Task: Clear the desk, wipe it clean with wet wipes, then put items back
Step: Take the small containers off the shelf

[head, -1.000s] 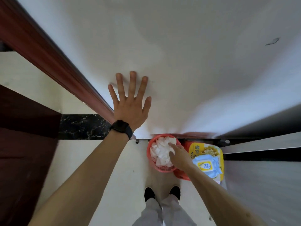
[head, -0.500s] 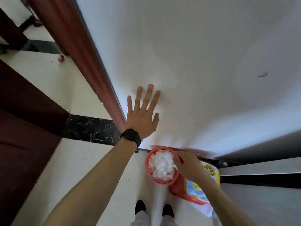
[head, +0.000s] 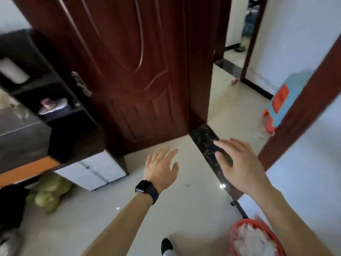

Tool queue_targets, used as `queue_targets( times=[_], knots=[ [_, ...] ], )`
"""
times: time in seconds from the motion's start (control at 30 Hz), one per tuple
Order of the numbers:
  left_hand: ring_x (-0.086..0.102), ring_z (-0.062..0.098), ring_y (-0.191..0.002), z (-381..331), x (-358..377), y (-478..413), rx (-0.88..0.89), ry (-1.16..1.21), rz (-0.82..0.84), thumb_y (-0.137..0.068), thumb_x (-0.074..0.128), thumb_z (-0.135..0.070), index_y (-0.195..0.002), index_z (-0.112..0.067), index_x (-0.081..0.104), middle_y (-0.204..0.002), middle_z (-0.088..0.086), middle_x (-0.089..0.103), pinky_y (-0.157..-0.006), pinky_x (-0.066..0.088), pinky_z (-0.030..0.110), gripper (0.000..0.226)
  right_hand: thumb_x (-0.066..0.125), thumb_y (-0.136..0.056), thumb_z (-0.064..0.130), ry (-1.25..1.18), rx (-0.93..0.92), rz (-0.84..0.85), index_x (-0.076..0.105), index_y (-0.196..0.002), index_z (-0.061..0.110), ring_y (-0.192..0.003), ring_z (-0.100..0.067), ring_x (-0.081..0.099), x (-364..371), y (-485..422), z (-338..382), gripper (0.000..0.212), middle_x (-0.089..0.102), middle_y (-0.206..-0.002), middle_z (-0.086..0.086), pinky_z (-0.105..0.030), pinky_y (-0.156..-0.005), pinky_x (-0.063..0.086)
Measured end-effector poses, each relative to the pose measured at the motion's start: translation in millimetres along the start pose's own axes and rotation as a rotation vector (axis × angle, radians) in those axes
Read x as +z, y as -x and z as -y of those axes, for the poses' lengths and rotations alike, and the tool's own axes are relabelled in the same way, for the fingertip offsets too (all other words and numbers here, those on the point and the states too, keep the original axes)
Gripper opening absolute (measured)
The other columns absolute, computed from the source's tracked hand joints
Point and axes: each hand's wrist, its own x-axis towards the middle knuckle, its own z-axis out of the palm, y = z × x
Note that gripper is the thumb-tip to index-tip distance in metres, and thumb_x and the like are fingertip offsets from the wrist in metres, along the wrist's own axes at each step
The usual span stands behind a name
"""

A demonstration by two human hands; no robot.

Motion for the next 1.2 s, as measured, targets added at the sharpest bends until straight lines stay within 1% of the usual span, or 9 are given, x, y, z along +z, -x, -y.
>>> queue_targets(
  times=[0.13, 0.23, 0.37, 0.5, 0.63, 0.83, 1.0, 1.13, 1.2],
  knots=[
    [0.023, 0.023, -0.148, 118, -67, 49, -0.266, -0.032, -0.167, -0.096, 0.047, -0.039, -0.148, -0.038, 0.038, -0.158, -0.006, 0.034, -0.120, 0.019, 0.044, 0.053, 0.048, -0.093, 0.041, -0.072, -0.290, 0.137, 0.066, -0.127, 0.020, -0.125, -0.028, 0.053, 69, -53, 116, 0.044, 0.065, -0.128, -0.001, -0.036, -0.107, 0.039],
    [0.021, 0.023, -0.150, 204, -110, 88, -0.421, -0.054, -0.269, -0.097, 0.046, -0.044, -0.149, -0.039, 0.035, -0.159, -0.005, 0.033, -0.120, 0.019, 0.047, 0.054, 0.056, -0.092, 0.036, -0.129, -0.433, 0.209, 0.064, -0.130, 0.024, -0.129, -0.027, 0.049, 112, -80, 210, 0.041, 0.062, -0.133, -0.001, -0.035, -0.109, 0.038],
    [0.021, 0.022, -0.150, 299, -159, 120, -0.527, -0.131, -0.346, -0.097, 0.044, -0.049, -0.150, -0.040, 0.033, -0.159, -0.005, 0.032, -0.121, 0.020, 0.047, 0.056, 0.058, -0.096, 0.035, -0.146, -0.546, 0.257, 0.058, -0.136, 0.028, -0.136, -0.020, 0.038, 153, -107, 308, 0.041, 0.054, -0.142, 0.003, -0.030, -0.114, 0.030],
    [0.024, 0.022, -0.149, 394, -201, 140, -0.574, -0.194, -0.430, -0.096, 0.048, -0.048, -0.149, -0.039, 0.037, -0.158, -0.006, 0.034, -0.120, 0.022, 0.044, 0.055, 0.055, -0.097, 0.038, -0.182, -0.604, 0.267, 0.056, -0.137, 0.030, -0.137, -0.016, 0.036, 202, -133, 391, 0.041, 0.051, -0.144, 0.006, -0.030, -0.116, 0.030],
    [0.021, 0.021, -0.150, 474, -234, 142, -0.596, -0.187, -0.469, -0.095, 0.047, -0.049, -0.151, -0.042, 0.033, -0.160, -0.008, 0.030, -0.121, 0.019, 0.045, 0.058, 0.053, -0.098, 0.040, -0.177, -0.592, 0.278, 0.053, -0.139, 0.032, -0.139, -0.011, 0.031, 253, -158, 452, 0.042, 0.046, -0.147, 0.010, -0.025, -0.115, 0.026],
    [0.015, 0.019, -0.151, 559, -268, 112, -0.549, -0.165, -0.465, -0.098, 0.040, -0.049, -0.152, -0.041, 0.026, -0.162, -0.008, 0.025, -0.122, 0.014, 0.045, 0.057, 0.058, -0.096, 0.036, -0.158, -0.509, 0.280, 0.054, -0.138, 0.031, -0.138, -0.011, 0.035, 300, -196, 509, 0.042, 0.049, -0.144, 0.010, -0.019, -0.110, 0.023],
    [0.019, 0.021, -0.151, 622, -273, 56, -0.514, -0.133, -0.466, -0.096, 0.044, -0.048, -0.151, -0.039, 0.032, -0.160, -0.005, 0.030, -0.120, 0.019, 0.046, 0.057, 0.058, -0.096, 0.038, -0.123, -0.491, 0.295, 0.054, -0.138, 0.033, -0.136, -0.006, 0.034, 345, -243, 534, 0.042, 0.048, -0.141, 0.017, -0.017, -0.108, 0.022],
    [0.030, 0.022, -0.147, 672, -258, -5, -0.494, -0.113, -0.440, -0.091, 0.050, -0.046, -0.147, -0.036, 0.042, -0.156, -0.001, 0.039, -0.115, 0.029, 0.047, 0.057, 0.055, -0.097, 0.041, -0.134, -0.443, 0.336, 0.049, -0.140, 0.039, -0.132, 0.006, 0.029, 401, -290, 543, 0.044, 0.041, -0.138, 0.028, -0.006, -0.104, 0.016],
    [0.031, 0.023, -0.147, 699, -247, -39, -0.476, -0.118, -0.420, -0.089, 0.053, -0.044, -0.146, -0.033, 0.045, -0.157, 0.001, 0.037, -0.115, 0.032, 0.049, 0.058, 0.055, -0.097, 0.042, -0.157, -0.415, 0.377, 0.048, -0.140, 0.040, -0.129, 0.009, 0.029, 438, -319, 546, 0.045, 0.042, -0.139, 0.028, 0.000, -0.100, 0.015]
  ],
)
